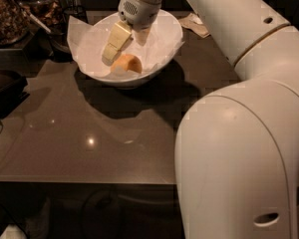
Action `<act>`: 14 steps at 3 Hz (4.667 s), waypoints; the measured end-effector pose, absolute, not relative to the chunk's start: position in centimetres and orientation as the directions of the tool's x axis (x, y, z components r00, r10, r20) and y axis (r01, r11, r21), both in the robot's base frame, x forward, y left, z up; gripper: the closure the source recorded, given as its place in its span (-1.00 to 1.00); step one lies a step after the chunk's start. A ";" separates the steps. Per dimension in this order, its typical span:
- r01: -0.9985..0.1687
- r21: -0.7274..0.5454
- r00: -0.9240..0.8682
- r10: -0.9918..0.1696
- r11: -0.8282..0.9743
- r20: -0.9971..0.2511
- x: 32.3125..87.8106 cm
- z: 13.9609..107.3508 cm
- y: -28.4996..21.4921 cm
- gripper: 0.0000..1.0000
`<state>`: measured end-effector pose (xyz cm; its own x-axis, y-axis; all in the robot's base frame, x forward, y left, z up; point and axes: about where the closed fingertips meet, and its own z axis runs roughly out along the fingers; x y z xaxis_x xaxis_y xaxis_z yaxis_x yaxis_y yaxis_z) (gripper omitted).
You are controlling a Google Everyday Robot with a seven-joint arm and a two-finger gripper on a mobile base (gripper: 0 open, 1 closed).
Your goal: Pick orange from white bowl
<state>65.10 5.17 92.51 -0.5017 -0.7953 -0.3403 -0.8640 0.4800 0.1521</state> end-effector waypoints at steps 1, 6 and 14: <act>-0.854 0.168 -0.520 -0.789 0.493 -0.326 66.0 91.3 5.3 -0.74; -0.797 0.245 -0.602 -0.762 0.552 -0.239 66.2 85.2 4.2 0.15; -0.924 0.212 -0.380 -0.708 0.317 -0.595 57.3 95.1 5.1 1.00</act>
Offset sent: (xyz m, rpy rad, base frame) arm 0.0072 -0.0207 -0.0387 -0.0650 0.1433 -0.0335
